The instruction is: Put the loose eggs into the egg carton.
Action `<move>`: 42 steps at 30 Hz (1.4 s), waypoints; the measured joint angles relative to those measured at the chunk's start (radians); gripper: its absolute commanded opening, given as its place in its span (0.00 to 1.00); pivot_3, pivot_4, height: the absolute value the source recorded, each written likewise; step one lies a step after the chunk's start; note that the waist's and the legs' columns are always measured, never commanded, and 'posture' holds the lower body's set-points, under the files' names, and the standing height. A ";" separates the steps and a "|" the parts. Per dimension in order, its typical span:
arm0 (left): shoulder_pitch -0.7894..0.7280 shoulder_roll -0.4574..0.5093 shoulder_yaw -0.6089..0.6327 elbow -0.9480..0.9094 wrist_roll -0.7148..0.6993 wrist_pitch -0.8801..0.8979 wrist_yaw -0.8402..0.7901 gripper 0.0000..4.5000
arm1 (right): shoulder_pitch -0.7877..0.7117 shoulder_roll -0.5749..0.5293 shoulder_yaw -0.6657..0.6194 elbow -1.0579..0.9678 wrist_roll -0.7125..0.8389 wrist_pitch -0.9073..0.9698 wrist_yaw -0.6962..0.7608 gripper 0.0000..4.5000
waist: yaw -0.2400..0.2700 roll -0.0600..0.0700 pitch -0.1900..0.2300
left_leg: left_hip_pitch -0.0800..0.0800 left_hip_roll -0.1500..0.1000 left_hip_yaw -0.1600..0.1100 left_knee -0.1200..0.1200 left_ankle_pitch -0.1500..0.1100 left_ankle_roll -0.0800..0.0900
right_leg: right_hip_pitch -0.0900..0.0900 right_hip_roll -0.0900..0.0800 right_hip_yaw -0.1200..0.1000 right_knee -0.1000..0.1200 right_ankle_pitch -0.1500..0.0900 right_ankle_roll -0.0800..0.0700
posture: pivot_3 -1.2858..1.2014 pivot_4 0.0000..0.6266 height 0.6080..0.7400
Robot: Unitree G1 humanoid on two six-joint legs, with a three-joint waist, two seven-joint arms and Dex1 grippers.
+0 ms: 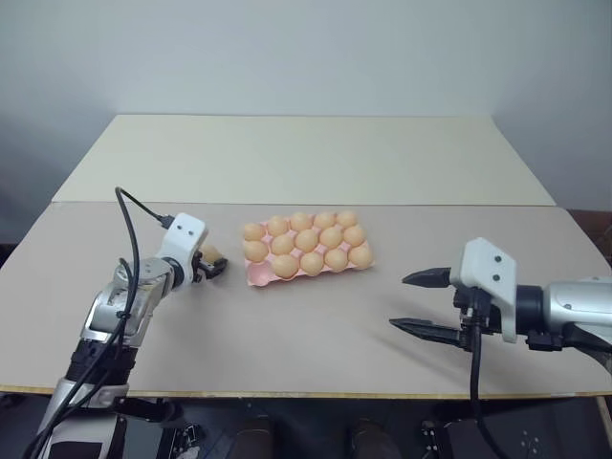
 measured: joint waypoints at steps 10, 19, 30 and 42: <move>-0.012 -0.021 0.003 0.029 0.024 -0.022 -0.005 0.45 | 0.003 -0.008 0.000 0.001 0.000 0.000 -0.015 0.87 | 0.000 0.000 0.000 | 0.000 0.000 0.000 0.000 0.000 0.000 | 0.000 0.000 0.000 0.000 0.000 0.000 | 0.52 0.24 1.00; 0.092 -0.055 0.142 -0.120 -0.136 -0.265 -0.200 0.45 | 0.000 -0.006 0.005 0.000 0.000 0.000 -0.038 0.87 | 0.001 0.000 0.000 | -0.001 0.001 0.000 0.000 0.000 0.000 | 0.000 -0.002 0.000 0.000 0.000 0.000 | 0.52 0.24 1.00; 0.113 -0.047 0.043 -0.112 -0.171 -0.470 -0.456 0.45 | 0.028 0.024 0.008 -0.029 0.001 0.000 -0.090 0.87 | 0.001 0.000 0.000 | 0.000 0.000 0.000 0.000 0.000 0.000 | 0.000 -0.001 0.000 -0.001 0.000 0.000 | 0.52 0.24 1.00; 0.092 -0.100 0.027 -0.041 -0.105 -0.560 -0.416 0.99 | 0.070 0.025 -0.017 -0.058 0.003 0.005 -0.118 0.87 | 0.002 0.000 0.000 | 0.000 0.000 0.000 0.000 0.000 0.000 | 0.001 0.000 0.000 0.000 0.000 0.000 | 0.52 0.24 1.00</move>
